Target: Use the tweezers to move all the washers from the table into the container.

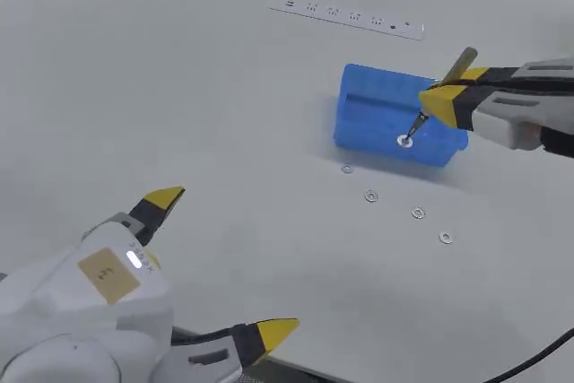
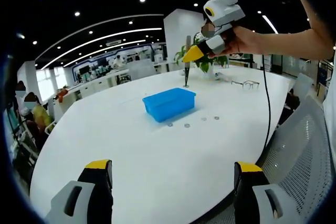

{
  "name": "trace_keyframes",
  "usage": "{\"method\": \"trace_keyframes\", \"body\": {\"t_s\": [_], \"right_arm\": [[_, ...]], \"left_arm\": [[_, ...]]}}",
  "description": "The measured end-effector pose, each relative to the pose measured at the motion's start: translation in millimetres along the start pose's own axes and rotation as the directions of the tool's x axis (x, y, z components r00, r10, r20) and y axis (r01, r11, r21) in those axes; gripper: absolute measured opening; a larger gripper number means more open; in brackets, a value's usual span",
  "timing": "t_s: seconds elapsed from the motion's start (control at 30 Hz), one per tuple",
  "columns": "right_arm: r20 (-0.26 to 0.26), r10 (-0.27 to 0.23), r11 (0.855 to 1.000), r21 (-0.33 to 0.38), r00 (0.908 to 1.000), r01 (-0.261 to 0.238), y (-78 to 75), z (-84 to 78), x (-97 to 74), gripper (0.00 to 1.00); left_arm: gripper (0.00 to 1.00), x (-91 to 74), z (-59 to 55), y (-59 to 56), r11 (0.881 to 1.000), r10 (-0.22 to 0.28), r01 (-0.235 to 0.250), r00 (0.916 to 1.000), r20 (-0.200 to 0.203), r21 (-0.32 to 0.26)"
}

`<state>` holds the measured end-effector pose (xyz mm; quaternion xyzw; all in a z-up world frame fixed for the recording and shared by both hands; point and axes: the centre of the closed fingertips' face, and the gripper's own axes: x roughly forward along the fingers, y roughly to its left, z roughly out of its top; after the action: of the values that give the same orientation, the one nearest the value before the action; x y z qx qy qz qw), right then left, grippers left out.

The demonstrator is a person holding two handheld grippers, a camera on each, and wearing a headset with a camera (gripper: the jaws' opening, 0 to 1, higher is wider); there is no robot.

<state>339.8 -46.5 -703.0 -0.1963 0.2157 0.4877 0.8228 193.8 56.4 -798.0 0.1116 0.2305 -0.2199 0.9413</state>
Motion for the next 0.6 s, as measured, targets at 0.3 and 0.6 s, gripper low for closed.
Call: {"method": "trace_keyframes", "body": {"t_s": [0.3, 0.6], "right_arm": [[0.017, -0.017, 1.000, 0.002, 0.9997, 0.017, -10.8, 9.2, 16.5, 0.00], [0.032, -0.033, 0.999, 0.019, 0.9989, 0.032, -29.6, 17.3, 41.3, 0.00]], "left_arm": [[0.97, 0.7, -4.3, -0.5, 1.000, -0.003, 0.003, 0.9997, -0.025, 0.008], [0.98, 0.5, -4.3, 0.0, 1.000, -0.003, 0.003, 0.9997, -0.023, 0.000]]}}
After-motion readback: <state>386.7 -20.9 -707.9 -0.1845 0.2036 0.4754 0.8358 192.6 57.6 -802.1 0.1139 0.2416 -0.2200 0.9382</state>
